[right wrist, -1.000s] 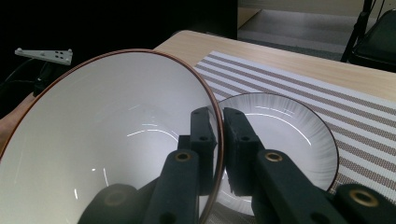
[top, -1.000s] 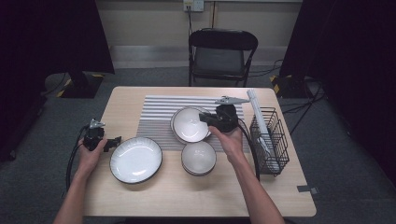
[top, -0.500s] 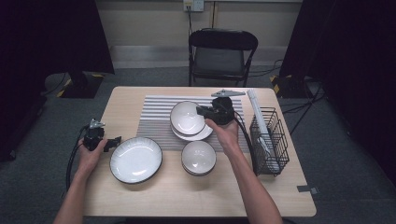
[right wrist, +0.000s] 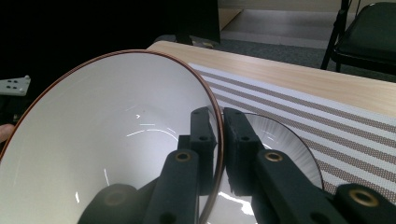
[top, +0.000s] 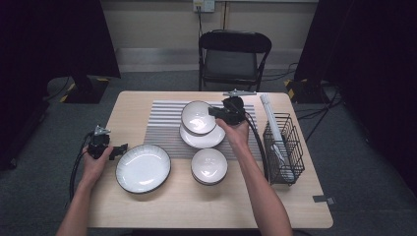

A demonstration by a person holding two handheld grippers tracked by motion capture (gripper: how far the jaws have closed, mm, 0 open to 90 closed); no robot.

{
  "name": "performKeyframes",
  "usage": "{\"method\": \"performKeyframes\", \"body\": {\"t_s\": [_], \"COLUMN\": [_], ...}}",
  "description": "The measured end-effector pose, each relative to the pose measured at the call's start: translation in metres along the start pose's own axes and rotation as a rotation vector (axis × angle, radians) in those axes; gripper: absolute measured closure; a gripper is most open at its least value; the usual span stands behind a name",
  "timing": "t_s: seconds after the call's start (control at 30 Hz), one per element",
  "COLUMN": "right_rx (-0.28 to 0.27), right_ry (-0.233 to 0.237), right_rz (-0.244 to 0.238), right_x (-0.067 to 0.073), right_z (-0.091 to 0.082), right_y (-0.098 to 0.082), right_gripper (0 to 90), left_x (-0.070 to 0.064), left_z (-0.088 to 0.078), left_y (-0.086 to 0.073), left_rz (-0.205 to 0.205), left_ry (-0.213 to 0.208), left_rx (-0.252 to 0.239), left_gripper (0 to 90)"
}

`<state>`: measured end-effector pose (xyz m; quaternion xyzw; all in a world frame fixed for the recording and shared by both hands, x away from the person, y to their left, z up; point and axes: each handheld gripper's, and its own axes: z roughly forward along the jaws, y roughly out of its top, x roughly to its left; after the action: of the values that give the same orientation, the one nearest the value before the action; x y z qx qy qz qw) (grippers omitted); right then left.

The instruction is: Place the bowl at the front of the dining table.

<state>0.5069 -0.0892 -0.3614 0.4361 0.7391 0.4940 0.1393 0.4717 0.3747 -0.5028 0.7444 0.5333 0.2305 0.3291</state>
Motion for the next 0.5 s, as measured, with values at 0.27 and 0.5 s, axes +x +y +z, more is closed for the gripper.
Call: {"method": "performKeyframes", "body": {"t_s": [0.27,0.5], "right_rx": [0.003,0.002], "right_ry": [-0.011,-0.048], "right_rz": [0.024,0.038], "right_x": [-0.007,-0.015], "right_z": [0.008,0.017], "right_y": [0.007,0.009], "right_gripper": [83.3,83.4], "left_x": [0.0,0.0], "left_z": [0.0,0.0], "left_y": [0.0,0.0], "left_rz": [0.001,0.001], "left_ry": [0.001,0.0], "left_rx": [-0.001,-0.001], "left_gripper": [13.3,13.3]}}
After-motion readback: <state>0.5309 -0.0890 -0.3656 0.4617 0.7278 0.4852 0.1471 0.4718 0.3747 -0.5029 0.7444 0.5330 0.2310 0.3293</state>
